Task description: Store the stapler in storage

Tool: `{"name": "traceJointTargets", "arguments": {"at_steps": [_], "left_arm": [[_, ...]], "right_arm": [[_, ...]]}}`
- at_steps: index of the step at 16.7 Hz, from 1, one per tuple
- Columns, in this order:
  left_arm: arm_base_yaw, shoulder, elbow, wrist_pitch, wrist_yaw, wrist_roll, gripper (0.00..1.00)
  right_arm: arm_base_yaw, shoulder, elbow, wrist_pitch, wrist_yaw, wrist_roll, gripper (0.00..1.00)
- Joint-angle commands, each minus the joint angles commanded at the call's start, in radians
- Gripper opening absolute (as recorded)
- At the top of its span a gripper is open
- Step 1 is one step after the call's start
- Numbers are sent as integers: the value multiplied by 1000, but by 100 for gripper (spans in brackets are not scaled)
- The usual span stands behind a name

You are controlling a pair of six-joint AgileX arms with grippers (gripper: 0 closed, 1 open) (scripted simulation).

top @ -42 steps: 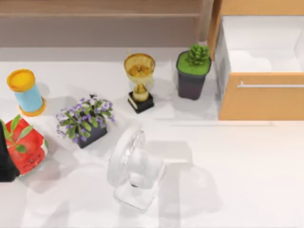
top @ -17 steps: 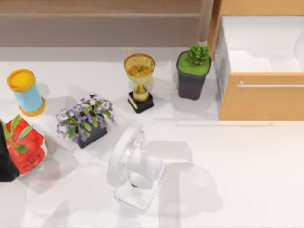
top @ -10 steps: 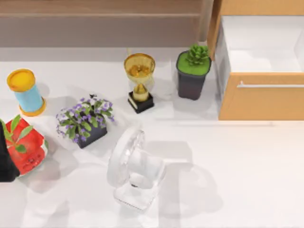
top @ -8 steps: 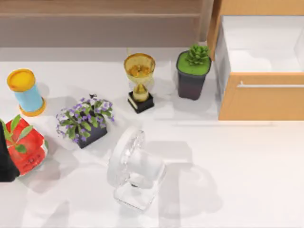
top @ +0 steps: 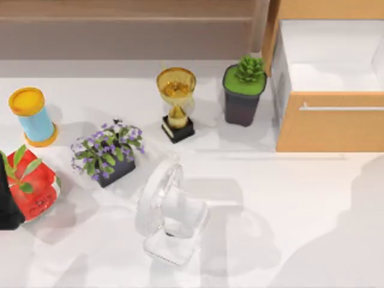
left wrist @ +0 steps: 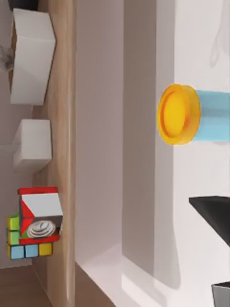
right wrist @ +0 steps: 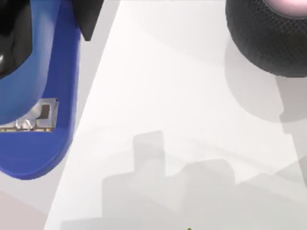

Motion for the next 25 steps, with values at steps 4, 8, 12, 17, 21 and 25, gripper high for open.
{"name": "traceJointTargets", "arguments": {"at_steps": [4, 8, 12, 17, 21, 25], "left_arm": [[0, 0, 0, 0, 0, 0, 100], [0, 0, 0, 0, 0, 0, 100], [0, 0, 0, 0, 0, 0, 100], [0, 0, 0, 0, 0, 0, 100], [0, 0, 0, 0, 0, 0, 100], [0, 0, 0, 0, 0, 0, 100]], "right_arm": [[253, 122, 246, -85, -31, 369, 0], [494, 279, 458, -198, -59, 700, 0], [645, 473, 610, -313, -45, 925, 0], [693, 670, 726, -439, 18, 1068, 0], [700, 715, 756, -488, 41, 1106, 0], [695, 714, 754, -486, 38, 1106, 0]]}}
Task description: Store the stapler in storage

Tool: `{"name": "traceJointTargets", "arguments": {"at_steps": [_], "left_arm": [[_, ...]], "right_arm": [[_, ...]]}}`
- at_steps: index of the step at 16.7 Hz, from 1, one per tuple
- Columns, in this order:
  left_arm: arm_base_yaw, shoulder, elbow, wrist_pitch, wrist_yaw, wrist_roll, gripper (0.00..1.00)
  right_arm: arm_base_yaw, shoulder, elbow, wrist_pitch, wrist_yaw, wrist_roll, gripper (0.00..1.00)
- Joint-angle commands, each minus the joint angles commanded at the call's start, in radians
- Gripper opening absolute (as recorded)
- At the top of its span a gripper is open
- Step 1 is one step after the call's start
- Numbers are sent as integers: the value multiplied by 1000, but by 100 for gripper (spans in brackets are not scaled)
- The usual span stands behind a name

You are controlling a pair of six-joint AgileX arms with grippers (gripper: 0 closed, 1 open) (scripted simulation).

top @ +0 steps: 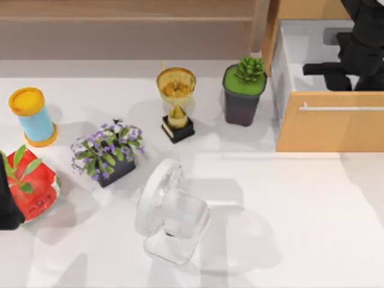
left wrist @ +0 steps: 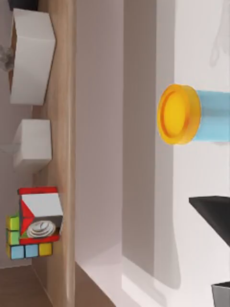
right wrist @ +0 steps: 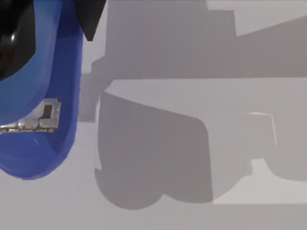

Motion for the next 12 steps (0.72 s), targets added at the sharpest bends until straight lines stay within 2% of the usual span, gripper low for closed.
{"name": "traceJointTargets", "arguments": {"at_steps": [9, 12], "left_arm": [[0, 0, 0, 0, 0, 0, 100], [0, 0, 0, 0, 0, 0, 100]], "right_arm": [[6, 4, -31, 35, 3, 0, 0], [6, 4, -31, 35, 3, 0, 23]]}}
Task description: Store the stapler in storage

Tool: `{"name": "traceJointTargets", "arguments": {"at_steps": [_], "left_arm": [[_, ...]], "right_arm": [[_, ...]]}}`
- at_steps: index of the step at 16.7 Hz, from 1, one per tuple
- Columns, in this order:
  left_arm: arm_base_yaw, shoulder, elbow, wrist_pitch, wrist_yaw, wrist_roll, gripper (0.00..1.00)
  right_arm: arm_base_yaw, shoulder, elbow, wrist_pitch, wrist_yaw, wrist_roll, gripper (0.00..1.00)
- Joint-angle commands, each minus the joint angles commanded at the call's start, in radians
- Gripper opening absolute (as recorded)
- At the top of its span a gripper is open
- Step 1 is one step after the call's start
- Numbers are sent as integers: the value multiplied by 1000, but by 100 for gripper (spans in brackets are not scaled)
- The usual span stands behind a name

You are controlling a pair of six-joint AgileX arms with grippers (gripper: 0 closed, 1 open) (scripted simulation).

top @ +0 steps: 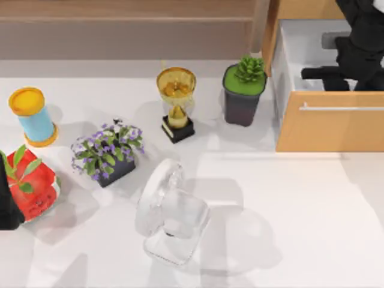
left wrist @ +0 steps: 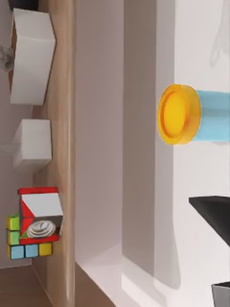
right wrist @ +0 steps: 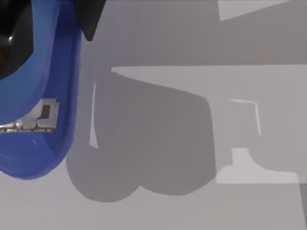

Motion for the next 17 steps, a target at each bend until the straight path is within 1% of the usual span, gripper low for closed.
{"name": "traceJointTargets", "arguments": {"at_steps": [10, 11, 17], "left_arm": [[0, 0, 0, 0, 0, 0, 100], [0, 0, 0, 0, 0, 0, 100], [0, 0, 0, 0, 0, 0, 100]], "right_arm": [[0, 0, 0, 0, 0, 0, 98], [0, 0, 0, 0, 0, 0, 100], [0, 0, 0, 0, 0, 0, 100]]}}
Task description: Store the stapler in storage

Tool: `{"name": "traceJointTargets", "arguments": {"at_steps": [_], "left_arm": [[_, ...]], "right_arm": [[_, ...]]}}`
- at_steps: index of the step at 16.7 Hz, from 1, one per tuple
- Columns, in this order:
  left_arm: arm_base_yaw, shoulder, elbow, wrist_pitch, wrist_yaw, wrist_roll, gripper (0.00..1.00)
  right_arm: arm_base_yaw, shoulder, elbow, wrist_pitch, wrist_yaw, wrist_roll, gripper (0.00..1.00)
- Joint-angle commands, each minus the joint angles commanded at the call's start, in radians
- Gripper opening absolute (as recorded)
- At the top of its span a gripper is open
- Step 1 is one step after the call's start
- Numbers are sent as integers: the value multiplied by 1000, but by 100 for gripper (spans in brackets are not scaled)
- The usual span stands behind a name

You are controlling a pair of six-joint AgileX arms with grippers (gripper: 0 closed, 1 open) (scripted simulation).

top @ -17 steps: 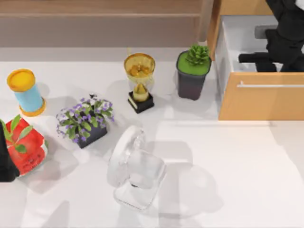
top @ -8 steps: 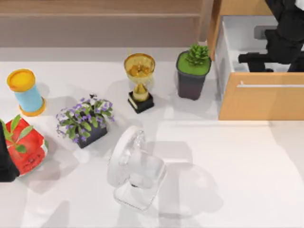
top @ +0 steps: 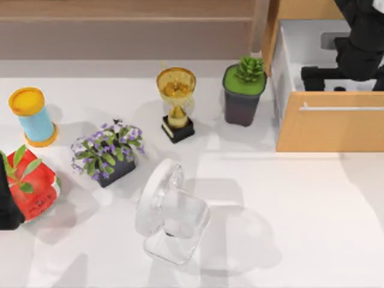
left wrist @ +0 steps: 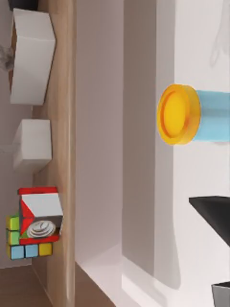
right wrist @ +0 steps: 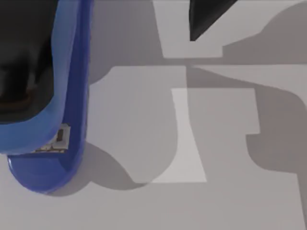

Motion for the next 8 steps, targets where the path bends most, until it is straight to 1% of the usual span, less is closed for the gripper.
{"name": "traceJointTargets", "arguments": {"at_steps": [5, 8], "left_arm": [[0, 0, 0, 0, 0, 0, 100], [0, 0, 0, 0, 0, 0, 100]], "right_arm": [[-1, -17, -13, 12, 4, -3, 100], [3, -93, -76, 81, 25, -21, 100]]}}
